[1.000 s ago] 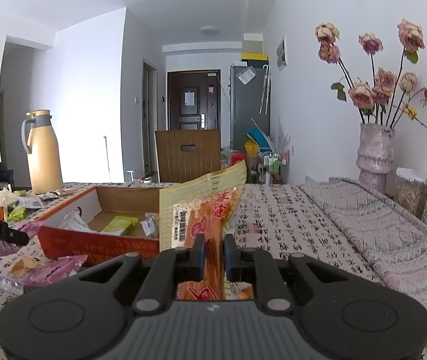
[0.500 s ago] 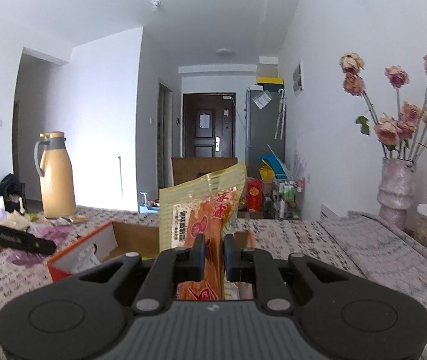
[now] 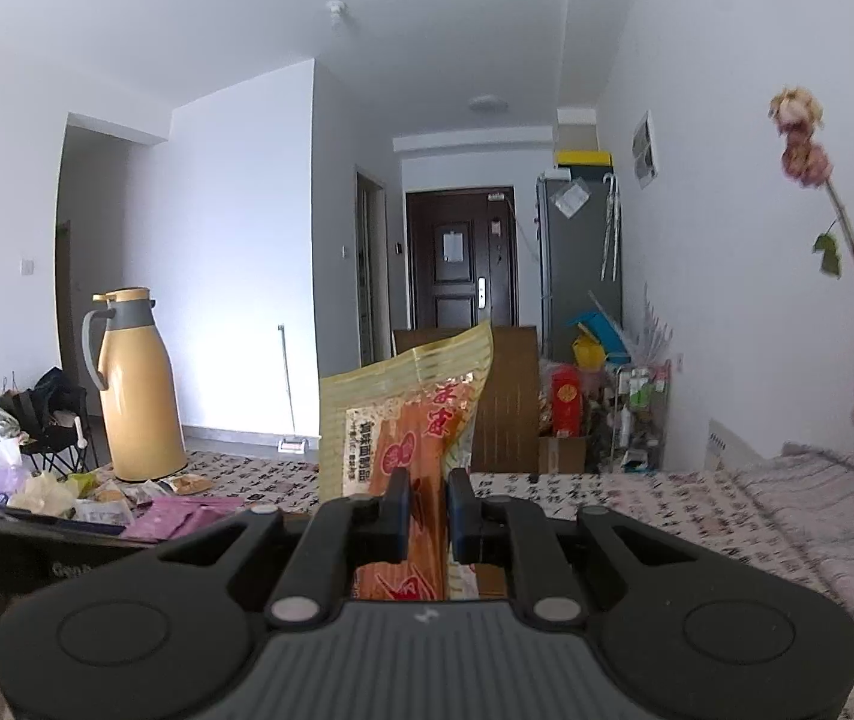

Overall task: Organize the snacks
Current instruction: 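Carry both packets over the box and open both grippers to drop them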

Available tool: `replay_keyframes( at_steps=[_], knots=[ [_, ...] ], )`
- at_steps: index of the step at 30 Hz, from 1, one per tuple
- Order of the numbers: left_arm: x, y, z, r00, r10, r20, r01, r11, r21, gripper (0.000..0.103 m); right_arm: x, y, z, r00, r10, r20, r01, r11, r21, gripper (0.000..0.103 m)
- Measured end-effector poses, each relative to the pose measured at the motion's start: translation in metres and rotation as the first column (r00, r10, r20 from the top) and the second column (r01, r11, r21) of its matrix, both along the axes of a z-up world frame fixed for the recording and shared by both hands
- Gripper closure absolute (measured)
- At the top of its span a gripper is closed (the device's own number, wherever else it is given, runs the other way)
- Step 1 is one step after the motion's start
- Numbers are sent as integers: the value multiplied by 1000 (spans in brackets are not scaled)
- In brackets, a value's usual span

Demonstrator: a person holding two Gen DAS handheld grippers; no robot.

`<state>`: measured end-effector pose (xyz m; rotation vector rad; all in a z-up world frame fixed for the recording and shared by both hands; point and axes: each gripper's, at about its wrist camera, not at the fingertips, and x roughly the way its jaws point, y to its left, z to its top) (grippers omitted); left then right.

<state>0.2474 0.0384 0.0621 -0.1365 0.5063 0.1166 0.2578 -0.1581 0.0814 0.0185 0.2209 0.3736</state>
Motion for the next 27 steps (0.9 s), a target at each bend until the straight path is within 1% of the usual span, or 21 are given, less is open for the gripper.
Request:
replay_keyframes(
  at_steps=[3, 7, 12, 17, 18, 19, 20, 21, 23, 24, 25, 26, 27],
  knots=[
    [13, 2, -10, 1000, 10, -14, -10, 1000, -7, 40, 20, 12, -10, 999, 1, -38, -1, 1000, -4, 91],
    [23, 4, -26, 999, 15, -40, -15, 1000, 2, 40, 40, 22, -28, 996, -7, -89, 6, 1000, -7, 91],
    [29, 8, -37, 998, 15, -61, -15, 1000, 1, 40, 54, 26, -50, 990, -15, -143, 13, 1000, -14, 91],
    [30, 9, -41, 997, 2, -71, -3, 1000, -11, 39, 62, 25, -62, 984, -19, -177, 17, 1000, -9, 93],
    [29, 9, -41, 998, 4, -68, -5, 1000, -11, 37, 63, 24, -63, 983, -22, -185, 21, 1000, -7, 93],
    [28, 10, -40, 998, 1, -63, -2, 1000, -15, 31, 65, 22, -63, 981, -23, -194, 23, 1000, -3, 89],
    [27, 10, -39, 999, 2, -53, -3, 1000, -16, 22, 65, 19, -63, 980, -27, -199, 28, 1000, 2, 89],
    [25, 10, -38, 999, 8, -44, -9, 1000, -12, 18, 65, 16, -63, 979, -34, -202, 36, 999, 8, 89],
    [21, 10, -36, 1000, 18, -24, -18, 1000, -7, 7, 64, 11, -61, 978, -42, -206, 46, 999, 17, 81],
    [20, 10, -35, 1000, 22, -16, -22, 1000, -8, 4, 63, 8, -60, 978, -49, -205, 56, 998, 26, 65],
    [19, 11, -34, 1000, 29, -8, -29, 1000, -9, 0, 61, 6, -59, 978, -59, -202, 66, 997, 32, 43],
    [18, 11, -34, 999, 34, -1, -34, 999, -9, 0, 60, 3, -57, 978, -69, -196, 78, 996, 38, 32],
    [18, 12, -33, 999, 34, -1, -34, 999, -12, 0, 58, 0, -55, 979, -82, -188, 92, 995, 45, 17]
  ],
)
